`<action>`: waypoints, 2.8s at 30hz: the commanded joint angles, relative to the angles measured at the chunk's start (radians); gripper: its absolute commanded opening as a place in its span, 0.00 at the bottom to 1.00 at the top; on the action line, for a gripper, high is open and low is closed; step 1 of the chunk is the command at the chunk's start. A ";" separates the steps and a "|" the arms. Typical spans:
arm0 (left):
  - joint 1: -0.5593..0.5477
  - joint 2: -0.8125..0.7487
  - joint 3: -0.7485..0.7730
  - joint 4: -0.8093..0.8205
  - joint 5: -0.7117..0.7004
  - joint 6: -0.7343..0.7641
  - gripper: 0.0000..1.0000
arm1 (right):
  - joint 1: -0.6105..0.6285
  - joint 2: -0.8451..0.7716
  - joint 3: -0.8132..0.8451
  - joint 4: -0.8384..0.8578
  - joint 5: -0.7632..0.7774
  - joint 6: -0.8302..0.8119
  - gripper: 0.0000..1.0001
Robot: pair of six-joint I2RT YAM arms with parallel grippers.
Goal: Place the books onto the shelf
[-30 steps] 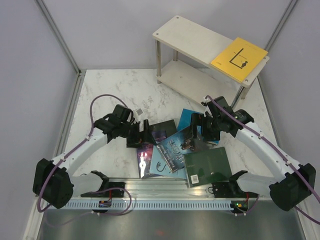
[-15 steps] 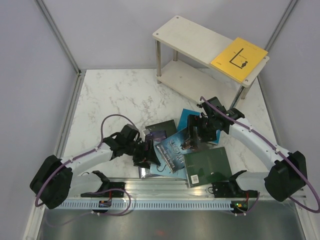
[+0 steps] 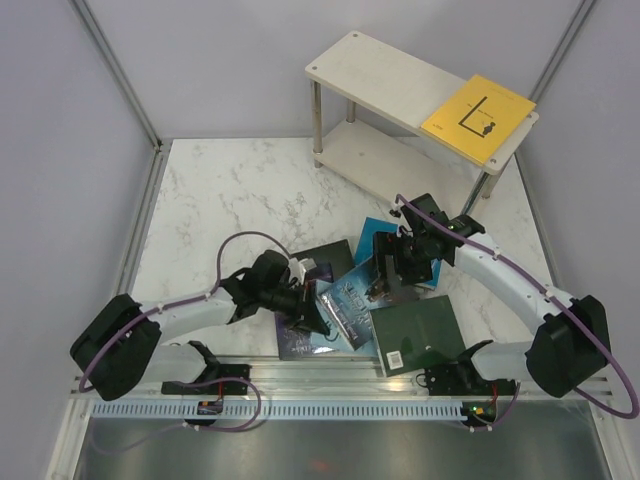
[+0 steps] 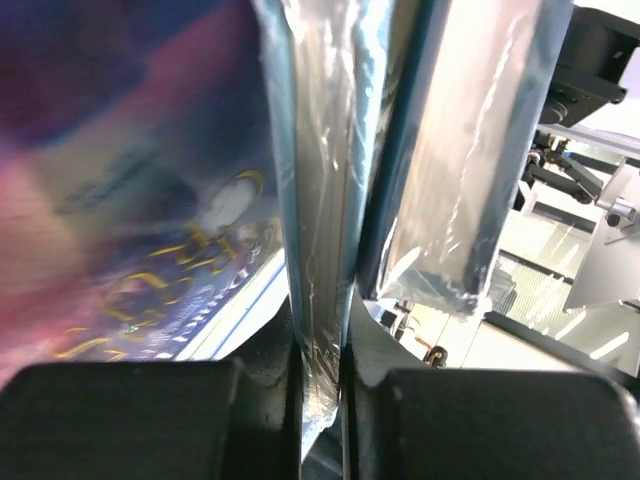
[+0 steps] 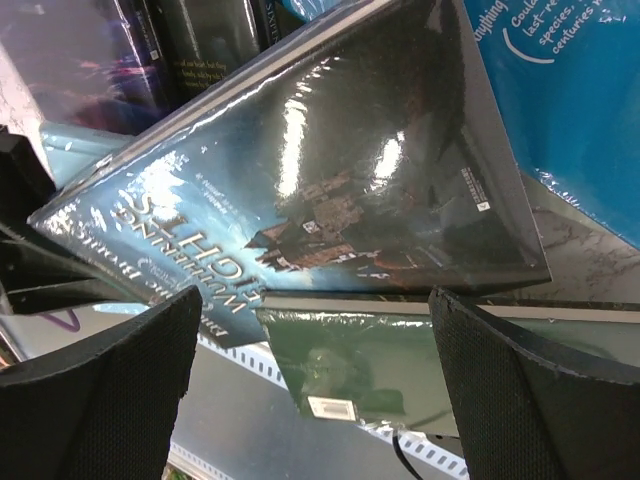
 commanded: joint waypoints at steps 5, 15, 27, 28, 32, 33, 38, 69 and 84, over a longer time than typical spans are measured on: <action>0.009 -0.105 0.249 -0.532 -0.290 0.169 0.02 | 0.003 0.024 0.104 -0.024 -0.006 -0.033 0.98; 0.112 -0.183 0.706 -0.993 -0.559 0.426 0.02 | 0.004 0.023 0.254 0.058 -0.198 -0.030 0.98; 0.113 -0.283 0.840 -0.919 -0.042 0.605 0.02 | 0.006 0.001 0.426 0.115 -0.335 -0.108 0.98; 0.113 -0.289 0.846 -0.924 -0.077 0.597 0.02 | 0.004 0.001 0.431 0.112 -0.295 -0.101 0.98; 0.113 -0.316 0.850 -0.926 -0.406 0.495 0.02 | 0.004 -0.029 0.443 0.120 -0.188 -0.001 0.98; 0.113 -0.319 0.850 -0.919 -0.442 0.441 0.02 | 0.004 -0.072 0.434 0.147 -0.172 0.040 0.98; 0.113 -0.304 0.890 -0.863 -0.632 0.228 0.02 | 0.004 -0.147 0.406 0.399 -0.177 0.387 0.98; 0.113 -0.467 0.651 0.014 -0.780 -0.412 0.02 | 0.139 0.070 0.329 1.215 -0.054 1.154 0.77; 0.113 -0.494 0.677 -0.181 -0.771 -0.339 0.78 | 0.144 0.123 0.593 0.986 0.015 1.019 0.00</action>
